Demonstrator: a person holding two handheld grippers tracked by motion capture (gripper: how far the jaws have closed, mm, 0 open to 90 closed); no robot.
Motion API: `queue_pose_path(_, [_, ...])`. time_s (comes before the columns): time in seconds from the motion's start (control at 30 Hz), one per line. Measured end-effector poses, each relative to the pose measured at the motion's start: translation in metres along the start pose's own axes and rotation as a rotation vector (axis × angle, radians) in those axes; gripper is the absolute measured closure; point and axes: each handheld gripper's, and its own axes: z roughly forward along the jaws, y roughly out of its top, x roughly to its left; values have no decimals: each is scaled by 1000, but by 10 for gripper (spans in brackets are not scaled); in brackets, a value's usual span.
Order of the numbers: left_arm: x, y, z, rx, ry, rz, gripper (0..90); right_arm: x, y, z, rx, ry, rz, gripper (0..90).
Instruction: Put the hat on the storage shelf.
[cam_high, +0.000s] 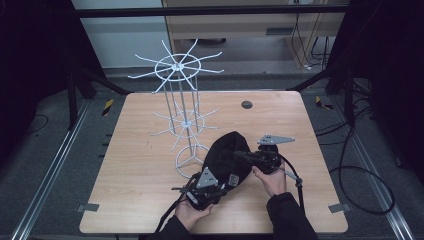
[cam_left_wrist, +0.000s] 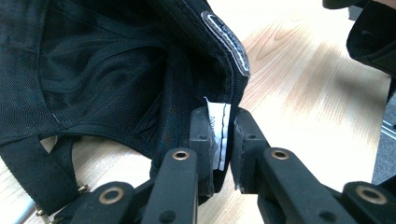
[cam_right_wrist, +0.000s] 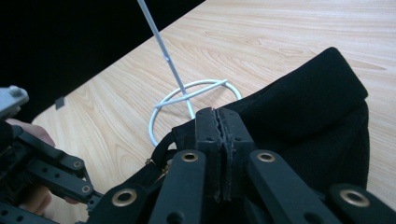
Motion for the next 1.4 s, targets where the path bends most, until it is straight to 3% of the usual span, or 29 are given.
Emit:
queue_pose_path(0.03, [0, 0, 0, -3, 2, -2, 803, 0, 0, -1, -2, -11, -5, 872])
queue_pose_path(0.1, [-2, -1, 1, -12, 4, -4, 803, 4, 3, -5, -63, -115, -29, 677])
queue_pose_path(0.17, [-4, -2, 2, -11, 7, -1, 802, 5, 4, -6, -80, -134, -23, 636])
queue_pose_path(0.2, [-8, -2, 6, -17, 5, 4, 802, 5, 4, -7, -92, -158, -8, 509])
queue_pose_path(0.23, [-8, -2, 6, -17, 5, 4, 802, 5, 5, -7, -93, -182, -11, 468])
queue_pose_path(0.43, [-18, 1, 17, -26, 7, 29, 800, 6, 4, 2, -59, -222, -17, 341])
queue_pose_path(0.47, [-23, 2, 20, -30, 13, 34, 800, 8, 3, 6, -37, -264, -42, 319])
queue_pose_path(0.57, [-26, 2, 22, -40, 18, 41, 798, 11, 3, 8, -8, -306, -70, 334])
queue_pose_path(0.6, [-28, 2, 24, -36, 29, 53, 797, 11, 1, 10, 27, -342, -79, 394])
queue_pose_path(0.63, [-28, 2, 24, -36, 29, 53, 795, 11, 1, 10, 27, -342, -79, 394])
queue_pose_path(0.67, [-29, 2, 25, -38, 33, 53, 790, 10, 1, 9, 45, -322, -54, 507])
queue_pose_path(0.7, [-29, 2, 26, -41, 33, 47, 790, 10, 1, 9, 45, -322, -54, 507])
queue_pose_path(0.73, [-29, 2, 27, -47, 31, 43, 767, 11, 2, 7, 56, -306, -53, 637])
queue_pose_path(0.77, [-29, 2, 27, -47, 31, 43, 749, 11, 2, 7, 56, -306, -53, 637])
queue_pose_path(0.8, [-30, 2, 28, -54, 32, 47, 727, 12, 2, 6, 75, -312, -54, 741])
queue_pose_path(0.83, [-30, 2, 28, -54, 32, 47, 697, 12, 2, 6, 75, -312, -54, 741])
queue_pose_path(0.87, [-30, 2, 29, -48, 28, 47, 685, 12, 2, 5, 91, -329, -36, 817])
queue_pose_path(0.97, [-31, 2, 28, -48, 14, 45, 658, 10, 1, 3, 96, -340, -20, 839])
queue_pose_path(1.17, [-29, 4, 12, -72, 10, 34, 576, 6, 5, -10, 58, -396, -46, 850])
queue_pose_path(1.27, [-22, 6, 1, -84, 45, 45, 567, 1, 9, -28, 30, -448, -86, 850])
queue_pose_path(1.3, [-18, 7, -2, -88, 60, 43, 567, 1, 9, -28, 30, -448, -86, 850])
queue_pose_path(1.4, [-7, 9, -9, -100, 86, 23, 568, -4, 17, -51, -4, -513, -148, 850])
